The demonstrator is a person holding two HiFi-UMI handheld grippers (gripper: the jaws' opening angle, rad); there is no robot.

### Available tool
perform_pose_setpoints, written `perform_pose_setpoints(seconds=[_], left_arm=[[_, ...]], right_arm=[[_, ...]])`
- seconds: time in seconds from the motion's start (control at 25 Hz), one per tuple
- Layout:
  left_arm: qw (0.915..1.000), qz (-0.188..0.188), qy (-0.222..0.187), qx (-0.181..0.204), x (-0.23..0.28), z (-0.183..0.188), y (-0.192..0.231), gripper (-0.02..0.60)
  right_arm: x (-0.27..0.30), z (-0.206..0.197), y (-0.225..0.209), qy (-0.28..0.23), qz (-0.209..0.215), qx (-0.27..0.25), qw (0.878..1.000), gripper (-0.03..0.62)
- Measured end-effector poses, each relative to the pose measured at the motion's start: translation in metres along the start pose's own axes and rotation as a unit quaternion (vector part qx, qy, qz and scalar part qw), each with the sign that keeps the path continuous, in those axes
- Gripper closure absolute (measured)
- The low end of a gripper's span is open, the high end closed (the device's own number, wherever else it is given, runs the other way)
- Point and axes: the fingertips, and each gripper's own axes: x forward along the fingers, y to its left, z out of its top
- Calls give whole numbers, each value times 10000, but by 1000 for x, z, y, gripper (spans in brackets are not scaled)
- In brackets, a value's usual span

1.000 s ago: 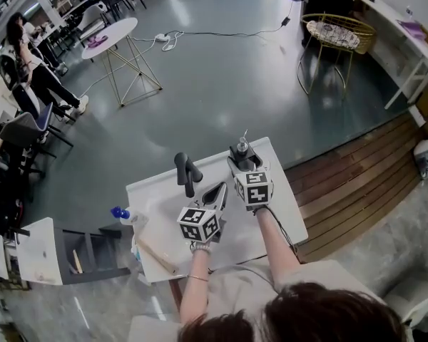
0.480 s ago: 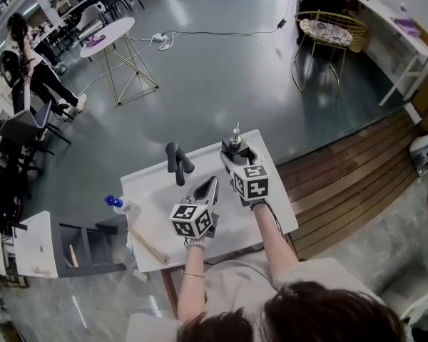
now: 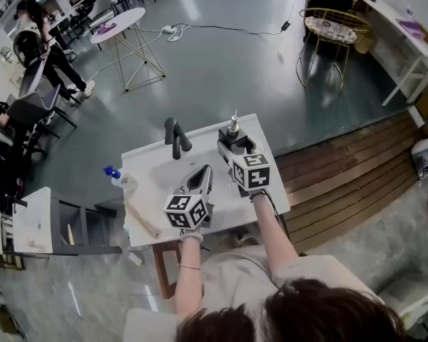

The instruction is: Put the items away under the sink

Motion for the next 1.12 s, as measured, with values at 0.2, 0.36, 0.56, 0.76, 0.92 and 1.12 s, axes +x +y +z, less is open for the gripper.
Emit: perform_pose_setpoints(seconds=[0.2,0.36,0.56,0.76,0.92,1.12], left_arm=[[9998,153,-93,-10,-19,0,0,581],[9997,155,-195,59,-33,8,-2,581],[9994,132,-311,107,-57,9,-2,581],[9986,169,-498,-97,-96,-2,-5,581],[9984,193,-512,-162,-122,-12,-4,581],[9982,167,-514,-245,-147,-23,-9,581]], right_arm=[[-12,11,14,-160,135,-10,9998,272],[-19,19,24,-253,166,31,9995,270],[-29,18,41,-342,146,49,9993,272],[-58,1,67,-283,148,-76,9995,272],[-80,-12,78,-250,68,-33,9997,272],[-104,-22,91,-254,-13,-23,9997,272]])
